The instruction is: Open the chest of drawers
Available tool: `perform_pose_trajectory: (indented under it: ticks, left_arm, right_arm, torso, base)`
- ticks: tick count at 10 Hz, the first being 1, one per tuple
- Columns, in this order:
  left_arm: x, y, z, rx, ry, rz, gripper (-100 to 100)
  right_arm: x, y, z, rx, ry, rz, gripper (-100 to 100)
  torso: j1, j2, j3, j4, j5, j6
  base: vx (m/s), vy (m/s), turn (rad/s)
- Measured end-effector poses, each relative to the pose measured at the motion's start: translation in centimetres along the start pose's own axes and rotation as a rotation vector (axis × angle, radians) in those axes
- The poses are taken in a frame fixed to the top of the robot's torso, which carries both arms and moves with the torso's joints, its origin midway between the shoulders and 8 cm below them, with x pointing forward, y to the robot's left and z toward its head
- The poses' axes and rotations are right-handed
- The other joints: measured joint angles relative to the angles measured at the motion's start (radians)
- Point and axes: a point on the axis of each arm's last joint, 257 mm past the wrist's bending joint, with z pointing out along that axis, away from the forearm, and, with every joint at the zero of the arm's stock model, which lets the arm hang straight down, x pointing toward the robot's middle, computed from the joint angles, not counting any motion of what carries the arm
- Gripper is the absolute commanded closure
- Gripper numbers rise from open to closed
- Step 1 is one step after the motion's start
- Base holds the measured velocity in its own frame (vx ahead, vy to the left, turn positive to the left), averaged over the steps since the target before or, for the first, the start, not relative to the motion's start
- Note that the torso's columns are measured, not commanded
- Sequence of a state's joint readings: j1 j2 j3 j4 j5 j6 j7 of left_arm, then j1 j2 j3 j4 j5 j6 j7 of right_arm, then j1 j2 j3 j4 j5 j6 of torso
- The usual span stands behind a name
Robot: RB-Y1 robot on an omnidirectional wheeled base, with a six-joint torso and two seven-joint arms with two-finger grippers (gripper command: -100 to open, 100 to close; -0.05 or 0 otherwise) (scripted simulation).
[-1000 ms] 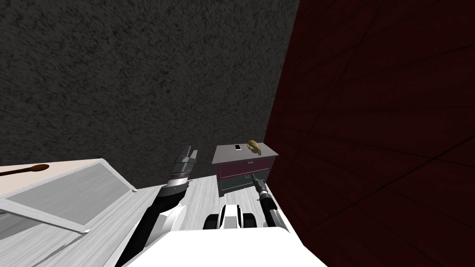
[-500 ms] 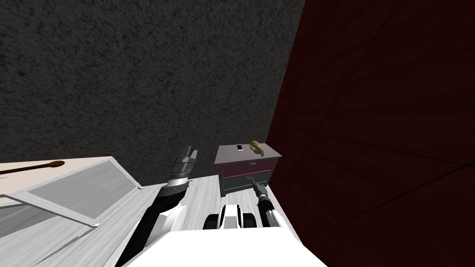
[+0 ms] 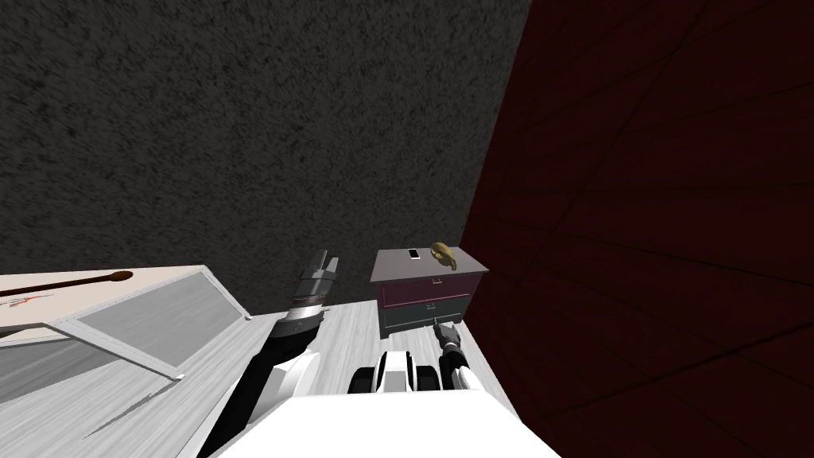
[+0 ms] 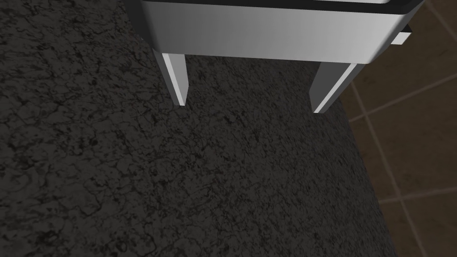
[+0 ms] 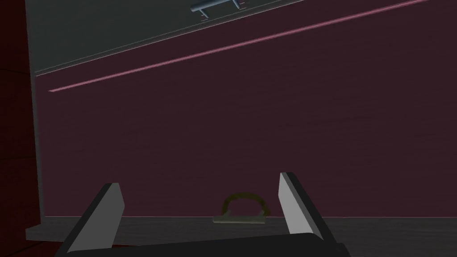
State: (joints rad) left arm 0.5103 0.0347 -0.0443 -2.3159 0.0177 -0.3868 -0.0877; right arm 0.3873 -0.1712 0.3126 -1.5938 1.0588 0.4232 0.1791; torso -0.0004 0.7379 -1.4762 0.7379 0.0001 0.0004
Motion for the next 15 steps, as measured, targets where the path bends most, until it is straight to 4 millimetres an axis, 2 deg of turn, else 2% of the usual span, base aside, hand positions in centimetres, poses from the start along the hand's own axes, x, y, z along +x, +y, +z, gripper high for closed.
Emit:
perform_pose_trajectory:
  ticks: [11, 15]
  left_arm:
    - [0.0, 0.0, 0.0, 0.000, 0.000, 0.000, 0]
    - [0.0, 0.0, 0.0, 0.000, 0.000, 0.000, 0]
  right_arm:
    - [4.4, -4.2, -0.4, 0.207, 0.036, -0.416, -100]
    - [4.5, -5.0, -0.5, 0.260, 0.017, -0.548, -100]
  torso:
    - [0.000, 0.000, 0.000, 0.000, 0.000, 0.000]
    - [0.000, 0.001, 0.000, 0.000, 0.000, 0.000]
  base:
    - [0.020, -0.005, 0.056]
    - [0.020, -0.021, 0.069]
